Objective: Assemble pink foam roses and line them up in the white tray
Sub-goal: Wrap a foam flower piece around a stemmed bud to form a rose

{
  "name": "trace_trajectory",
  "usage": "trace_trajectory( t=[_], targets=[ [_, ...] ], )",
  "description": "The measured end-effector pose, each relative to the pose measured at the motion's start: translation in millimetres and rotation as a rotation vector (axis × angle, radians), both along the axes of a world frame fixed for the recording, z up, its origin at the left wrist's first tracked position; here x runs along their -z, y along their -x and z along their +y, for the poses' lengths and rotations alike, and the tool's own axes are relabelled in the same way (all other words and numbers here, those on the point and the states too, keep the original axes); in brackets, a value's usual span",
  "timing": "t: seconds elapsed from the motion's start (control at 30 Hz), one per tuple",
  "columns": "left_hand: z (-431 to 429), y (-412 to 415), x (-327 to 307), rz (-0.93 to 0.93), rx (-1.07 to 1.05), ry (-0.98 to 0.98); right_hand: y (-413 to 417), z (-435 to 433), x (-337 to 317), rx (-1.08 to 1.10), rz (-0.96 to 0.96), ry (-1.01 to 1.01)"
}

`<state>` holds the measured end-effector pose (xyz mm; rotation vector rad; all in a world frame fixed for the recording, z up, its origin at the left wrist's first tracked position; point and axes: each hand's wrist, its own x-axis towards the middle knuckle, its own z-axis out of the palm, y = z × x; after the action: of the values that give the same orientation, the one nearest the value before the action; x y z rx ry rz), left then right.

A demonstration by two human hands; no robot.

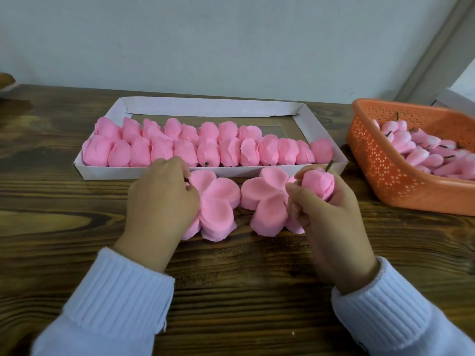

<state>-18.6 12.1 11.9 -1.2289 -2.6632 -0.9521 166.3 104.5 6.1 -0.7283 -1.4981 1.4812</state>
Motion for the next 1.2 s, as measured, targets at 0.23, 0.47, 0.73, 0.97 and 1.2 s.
trace_trajectory(
  t=[0.23, 0.47, 0.73, 0.97, 1.2],
  targets=[
    [-5.5, 1.5, -0.9, 0.090, -0.056, 0.096, 0.1, -0.5, -0.6, -0.011, -0.007, 0.001],
    [-5.1, 2.2, -2.5, 0.071, -0.052, 0.101, 0.4, -1.1, 0.0, -0.003, -0.013, -0.006],
    [-4.1, 3.3, 0.6, 0.062, -0.021, 0.036, 0.8, -1.4, -0.9, -0.005, -0.012, 0.001],
    [-4.2, 5.6, -2.3, 0.077, -0.057, 0.137, 1.2, -1.1, -0.6, -0.007, -0.012, -0.004],
    [-5.6, 2.8, -5.1, 0.054, -0.083, 0.138, 1.9, -1.5, -0.5, -0.005, -0.005, -0.007]
  ],
)
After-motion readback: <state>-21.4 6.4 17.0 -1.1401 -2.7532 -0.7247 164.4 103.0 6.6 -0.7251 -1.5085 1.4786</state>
